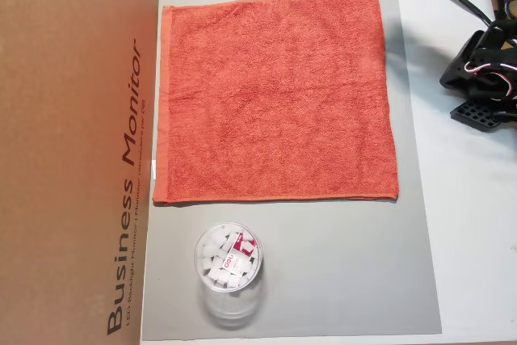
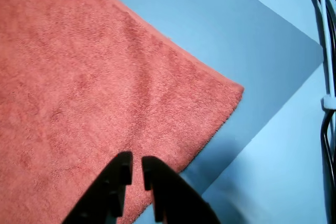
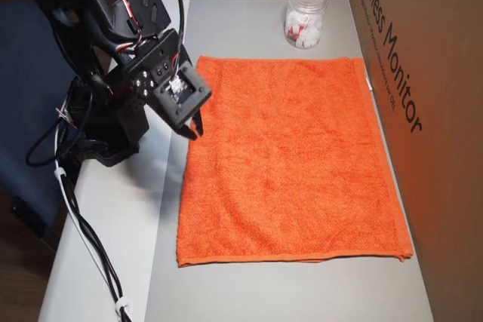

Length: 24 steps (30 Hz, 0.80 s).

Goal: Fold the blanket.

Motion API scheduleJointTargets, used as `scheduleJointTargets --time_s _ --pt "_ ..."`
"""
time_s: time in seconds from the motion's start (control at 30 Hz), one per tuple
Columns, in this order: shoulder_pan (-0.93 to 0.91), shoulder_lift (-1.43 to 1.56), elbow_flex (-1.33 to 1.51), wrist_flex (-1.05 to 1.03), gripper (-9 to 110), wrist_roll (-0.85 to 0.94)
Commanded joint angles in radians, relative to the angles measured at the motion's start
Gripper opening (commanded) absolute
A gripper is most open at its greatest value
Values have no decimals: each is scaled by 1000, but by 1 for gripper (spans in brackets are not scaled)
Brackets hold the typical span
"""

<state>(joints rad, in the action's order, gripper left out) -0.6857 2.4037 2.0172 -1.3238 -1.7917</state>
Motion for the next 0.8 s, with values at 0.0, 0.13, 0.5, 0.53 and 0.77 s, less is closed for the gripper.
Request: scheduleJointTargets --time_s 0.0,0.13,0.5,0.53,0.77 --pt "-55 -14 -46 12 0 -28" --pt "-120 -41 -46 12 0 -29" --pt "-264 -138 -46 14 19 -31" --pt "-278 -152 -46 14 19 -31" --pt "-357 -278 -43 92 20 -31"
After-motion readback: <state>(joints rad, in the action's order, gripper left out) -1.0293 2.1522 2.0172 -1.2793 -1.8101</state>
